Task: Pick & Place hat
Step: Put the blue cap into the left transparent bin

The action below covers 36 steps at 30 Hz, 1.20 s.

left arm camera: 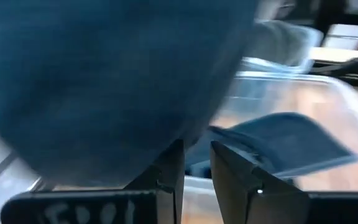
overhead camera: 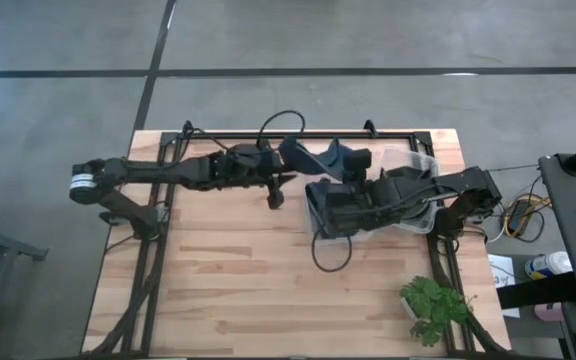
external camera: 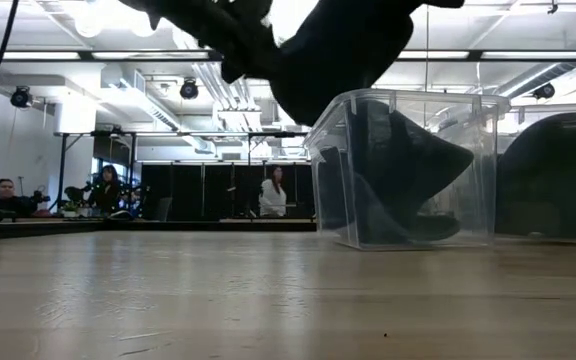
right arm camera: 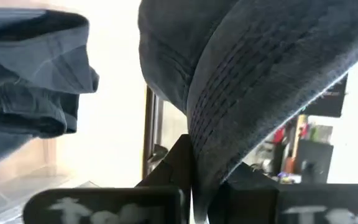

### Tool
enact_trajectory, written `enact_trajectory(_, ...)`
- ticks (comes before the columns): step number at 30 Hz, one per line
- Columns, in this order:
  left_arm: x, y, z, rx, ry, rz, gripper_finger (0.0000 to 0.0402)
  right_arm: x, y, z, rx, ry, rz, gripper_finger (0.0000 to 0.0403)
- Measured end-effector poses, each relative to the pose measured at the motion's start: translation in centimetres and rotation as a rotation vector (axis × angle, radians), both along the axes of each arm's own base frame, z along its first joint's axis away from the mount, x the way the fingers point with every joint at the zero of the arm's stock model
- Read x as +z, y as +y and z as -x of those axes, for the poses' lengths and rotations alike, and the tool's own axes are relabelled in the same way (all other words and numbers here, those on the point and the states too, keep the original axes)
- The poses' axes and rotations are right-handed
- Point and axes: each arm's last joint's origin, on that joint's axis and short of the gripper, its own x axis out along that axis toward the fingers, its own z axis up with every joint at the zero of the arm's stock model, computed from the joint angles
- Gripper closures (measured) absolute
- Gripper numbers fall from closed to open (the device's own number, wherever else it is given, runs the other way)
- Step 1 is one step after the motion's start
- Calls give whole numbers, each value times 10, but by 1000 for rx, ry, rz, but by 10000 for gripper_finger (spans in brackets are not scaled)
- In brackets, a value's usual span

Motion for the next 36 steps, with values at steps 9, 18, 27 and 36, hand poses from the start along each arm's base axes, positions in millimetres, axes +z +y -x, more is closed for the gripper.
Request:
enact_trajectory(9, -6, 29, 3, 41, 7, 64, 328, -22, 0, 2, 44, 146, 67, 390)
enact_trajectory(18, -11, 18, 0, -163, 49, 76, 328, -41, -5, 3, -58, 128, -82, 390)
enact_trajectory(27, -39, 11, 18, -64, 301, 295, 328, -57, -1, 7, -222, 48, -277, 390)
enact_trajectory(36, -51, -4, 8, -118, 90, 354, 328, -67, -11, 3, -425, -62, -478, 390)
